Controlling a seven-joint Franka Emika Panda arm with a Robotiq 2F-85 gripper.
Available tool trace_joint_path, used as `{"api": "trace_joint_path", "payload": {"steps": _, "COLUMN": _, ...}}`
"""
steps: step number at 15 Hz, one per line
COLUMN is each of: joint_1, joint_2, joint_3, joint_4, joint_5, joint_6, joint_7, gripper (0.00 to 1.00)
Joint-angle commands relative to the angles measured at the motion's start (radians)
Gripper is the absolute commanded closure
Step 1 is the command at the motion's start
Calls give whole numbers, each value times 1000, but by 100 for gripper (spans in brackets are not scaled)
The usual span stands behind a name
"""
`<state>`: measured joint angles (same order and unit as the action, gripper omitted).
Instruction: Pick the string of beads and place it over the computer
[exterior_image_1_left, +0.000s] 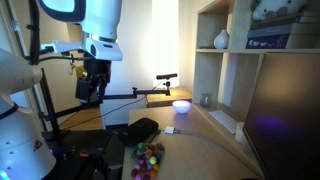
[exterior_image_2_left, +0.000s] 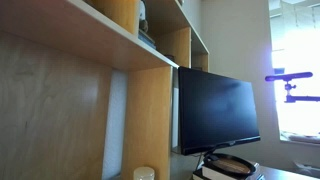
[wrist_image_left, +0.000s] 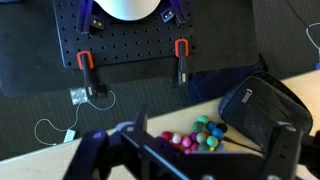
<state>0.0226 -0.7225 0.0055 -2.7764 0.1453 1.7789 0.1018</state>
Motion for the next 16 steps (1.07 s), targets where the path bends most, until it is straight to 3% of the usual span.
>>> {"api": "trace_joint_path", "payload": {"steps": 1, "joint_1": -9, "joint_2": 0, "joint_3": 8, "joint_4": 2, "joint_5": 4, "joint_6": -4, "joint_7": -5, "gripper": 0}}
{"api": "trace_joint_path", "payload": {"steps": 11, "joint_1": -12, "joint_2": 19, "joint_3": 14, "joint_4": 13, "joint_5": -6, "joint_6": 19, "joint_7": -3, "gripper": 0}}
{"api": "trace_joint_path", "payload": {"steps": 16, "joint_1": 1, "joint_2": 53, "joint_3": 28, "joint_4": 84, "joint_5": 4, "joint_6": 35, "joint_7": 3, "gripper": 0}}
